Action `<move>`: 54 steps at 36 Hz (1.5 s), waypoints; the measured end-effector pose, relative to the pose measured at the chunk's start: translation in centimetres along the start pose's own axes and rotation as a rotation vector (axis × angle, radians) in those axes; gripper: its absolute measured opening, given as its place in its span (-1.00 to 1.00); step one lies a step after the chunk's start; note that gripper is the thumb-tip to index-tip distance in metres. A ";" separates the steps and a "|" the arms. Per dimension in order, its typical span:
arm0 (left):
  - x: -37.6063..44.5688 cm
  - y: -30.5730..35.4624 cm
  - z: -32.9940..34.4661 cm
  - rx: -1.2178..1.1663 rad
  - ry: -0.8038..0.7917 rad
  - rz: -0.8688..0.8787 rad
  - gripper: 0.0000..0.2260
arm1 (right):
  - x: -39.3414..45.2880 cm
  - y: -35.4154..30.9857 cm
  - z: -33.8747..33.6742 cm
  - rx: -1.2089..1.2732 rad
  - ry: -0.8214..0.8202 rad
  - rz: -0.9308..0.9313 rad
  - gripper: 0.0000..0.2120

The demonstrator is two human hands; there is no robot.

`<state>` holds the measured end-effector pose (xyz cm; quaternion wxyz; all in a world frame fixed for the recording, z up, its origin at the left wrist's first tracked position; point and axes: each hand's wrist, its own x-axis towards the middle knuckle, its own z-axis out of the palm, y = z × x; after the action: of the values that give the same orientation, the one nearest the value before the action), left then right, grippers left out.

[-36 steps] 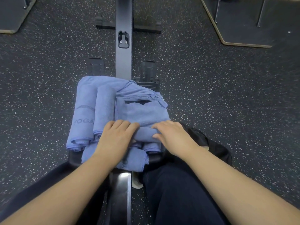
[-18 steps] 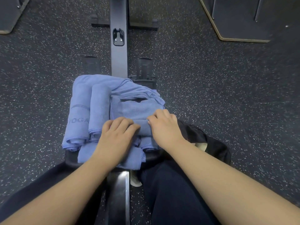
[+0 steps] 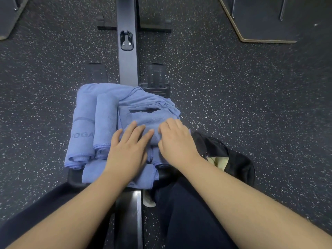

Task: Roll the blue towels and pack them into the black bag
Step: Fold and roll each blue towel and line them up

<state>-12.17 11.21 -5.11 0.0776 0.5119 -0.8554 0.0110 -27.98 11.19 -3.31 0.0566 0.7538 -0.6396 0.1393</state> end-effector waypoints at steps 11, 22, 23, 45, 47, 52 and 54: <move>2.3 -1.0 0.6 0.008 -0.012 0.026 -0.55 | 0.2 0.1 0.4 0.012 -0.129 0.011 -0.58; 2.9 -1.0 -0.3 -0.062 0.124 0.032 -0.58 | 1.7 0.8 0.8 0.058 -0.258 0.006 -0.71; 2.4 -0.8 -0.6 -0.125 0.164 -0.006 -0.59 | 1.9 0.7 0.5 0.046 -0.303 0.007 -0.70; 1.1 0.6 -4.3 -1.372 -0.005 -0.315 -0.50 | 0.2 -2.0 -4.3 0.703 -0.359 0.288 -0.58; 1.0 0.6 -4.7 -1.374 -0.037 -0.312 -0.46 | 0.0 -2.0 -4.4 0.743 -0.343 0.307 -0.61; 0.8 -0.1 -5.8 -1.438 -0.038 -0.308 -0.38 | -0.2 -2.8 -5.0 0.920 -0.266 0.359 -0.76; 0.5 -0.3 -6.2 -1.489 -0.032 -0.337 -0.38 | 0.1 -3.1 -5.2 0.995 -0.241 0.390 -0.83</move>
<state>-11.36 11.18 1.10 0.3907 0.4483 -0.5482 -0.5881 -25.63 13.00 2.02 -0.4074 0.5675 -0.6265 0.3457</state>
